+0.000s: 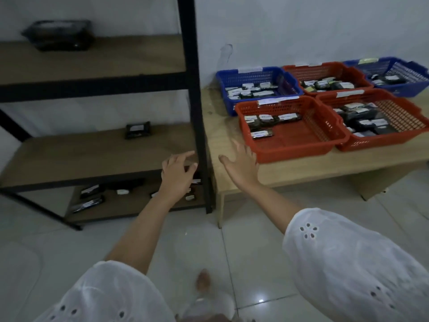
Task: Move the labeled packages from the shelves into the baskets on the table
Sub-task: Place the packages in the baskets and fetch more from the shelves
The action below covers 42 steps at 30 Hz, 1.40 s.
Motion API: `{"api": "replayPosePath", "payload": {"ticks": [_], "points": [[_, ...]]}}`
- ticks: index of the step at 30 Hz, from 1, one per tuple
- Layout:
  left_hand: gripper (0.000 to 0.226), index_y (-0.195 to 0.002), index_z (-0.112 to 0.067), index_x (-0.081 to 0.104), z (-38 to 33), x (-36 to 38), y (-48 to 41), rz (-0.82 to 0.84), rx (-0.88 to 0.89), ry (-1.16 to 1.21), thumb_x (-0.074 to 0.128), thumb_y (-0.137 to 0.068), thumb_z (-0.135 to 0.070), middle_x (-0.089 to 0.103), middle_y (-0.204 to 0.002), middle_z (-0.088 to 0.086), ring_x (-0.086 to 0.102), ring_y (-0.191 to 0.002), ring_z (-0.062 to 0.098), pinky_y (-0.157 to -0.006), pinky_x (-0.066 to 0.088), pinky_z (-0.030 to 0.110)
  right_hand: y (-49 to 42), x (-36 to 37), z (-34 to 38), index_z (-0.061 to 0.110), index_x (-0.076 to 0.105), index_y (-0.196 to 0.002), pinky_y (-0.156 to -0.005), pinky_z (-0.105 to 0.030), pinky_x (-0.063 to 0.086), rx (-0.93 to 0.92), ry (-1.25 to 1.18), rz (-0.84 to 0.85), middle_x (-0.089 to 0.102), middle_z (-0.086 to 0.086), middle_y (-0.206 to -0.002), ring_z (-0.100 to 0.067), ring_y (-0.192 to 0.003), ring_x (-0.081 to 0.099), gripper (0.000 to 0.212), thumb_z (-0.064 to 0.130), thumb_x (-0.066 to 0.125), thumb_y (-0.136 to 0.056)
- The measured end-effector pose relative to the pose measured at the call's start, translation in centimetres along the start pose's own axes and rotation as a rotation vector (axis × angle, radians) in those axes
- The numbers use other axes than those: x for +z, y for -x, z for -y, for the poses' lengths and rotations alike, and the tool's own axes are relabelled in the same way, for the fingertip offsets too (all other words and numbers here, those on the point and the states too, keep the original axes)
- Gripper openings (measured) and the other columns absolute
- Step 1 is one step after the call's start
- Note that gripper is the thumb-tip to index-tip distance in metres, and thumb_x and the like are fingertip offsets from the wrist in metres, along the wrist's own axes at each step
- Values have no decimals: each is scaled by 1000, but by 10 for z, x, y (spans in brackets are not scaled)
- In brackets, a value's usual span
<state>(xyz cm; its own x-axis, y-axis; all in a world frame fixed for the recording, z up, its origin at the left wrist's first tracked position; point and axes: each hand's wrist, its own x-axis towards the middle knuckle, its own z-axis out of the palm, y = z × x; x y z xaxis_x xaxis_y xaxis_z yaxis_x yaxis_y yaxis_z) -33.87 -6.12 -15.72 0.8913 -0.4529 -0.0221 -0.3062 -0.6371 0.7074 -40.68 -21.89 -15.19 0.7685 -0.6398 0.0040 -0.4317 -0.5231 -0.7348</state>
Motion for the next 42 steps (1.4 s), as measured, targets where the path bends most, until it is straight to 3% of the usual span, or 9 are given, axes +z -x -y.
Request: {"api": "replayPosePath", "payload": {"ticks": [4,7,12,15,18,22,29,37,42], "points": [[36,-132,-31,48,45,-46,27,-68,-27,40,47,-97,-29,47,-137,0,30,-132,23,-104,25,34,27,38,31,28,36,-142,-103,-40,29,-63,-49,84,41,-2,-143,-25,-133,34,60,40,58,-87],[31,-127,-31,51,82,-83,42,-89,-17,154,49,-97,-24,50,-131,-4,41,-123,12,-101,32,26,39,76,60,30,37,-140,-105,-42,29,-74,-98,132,43,-1,-142,-24,-132,35,59,42,58,-86],[24,-113,-33,53,149,-154,53,-118,-78,346,50,-96,-17,58,-112,-11,54,-105,5,-81,39,9,55,155,125,33,40,-137,-108,-44,33,-58,-239,219,45,2,-140,-19,-132,36,57,42,60,-84],[23,-113,-31,54,194,-197,52,-99,-105,369,50,-96,-16,60,-106,-6,56,-94,2,-71,42,10,68,207,165,33,41,-137,-104,-43,39,-39,-317,280,45,1,-139,-19,-131,39,56,40,62,-85],[26,-119,-27,55,235,-230,49,-81,-149,372,49,-97,-16,59,-102,-7,55,-89,-2,-71,40,10,81,252,194,33,41,-137,-101,-34,38,-26,-347,334,45,3,-139,-17,-131,39,55,40,62,-86],[25,-119,-28,55,276,-253,38,-22,-171,348,49,-97,-18,59,-97,-10,55,-89,-4,-69,40,5,87,293,216,30,39,-140,-104,-38,37,-20,-338,379,45,1,-140,-18,-131,38,59,38,62,-87],[22,-113,-32,55,342,-257,-8,-11,-192,304,51,-96,-19,59,-93,-10,57,-91,3,-78,39,15,57,357,227,28,40,-139,-102,-40,40,-53,-243,432,46,0,-138,-19,-129,40,57,38,61,-87],[26,-113,-26,58,469,-197,-53,-15,-217,313,52,-93,-11,58,-87,-10,58,-86,8,-80,42,19,28,489,183,33,45,-130,-82,-29,39,-58,-218,482,50,2,-128,-14,-117,47,52,41,60,-81],[26,-109,-30,59,574,-146,-85,-33,-232,363,52,-94,-11,58,-86,-13,54,-72,-12,-64,38,2,10,603,127,30,47,-128,-78,-24,38,-47,-187,493,52,2,-122,-14,-112,50,48,39,61,-84]]}}
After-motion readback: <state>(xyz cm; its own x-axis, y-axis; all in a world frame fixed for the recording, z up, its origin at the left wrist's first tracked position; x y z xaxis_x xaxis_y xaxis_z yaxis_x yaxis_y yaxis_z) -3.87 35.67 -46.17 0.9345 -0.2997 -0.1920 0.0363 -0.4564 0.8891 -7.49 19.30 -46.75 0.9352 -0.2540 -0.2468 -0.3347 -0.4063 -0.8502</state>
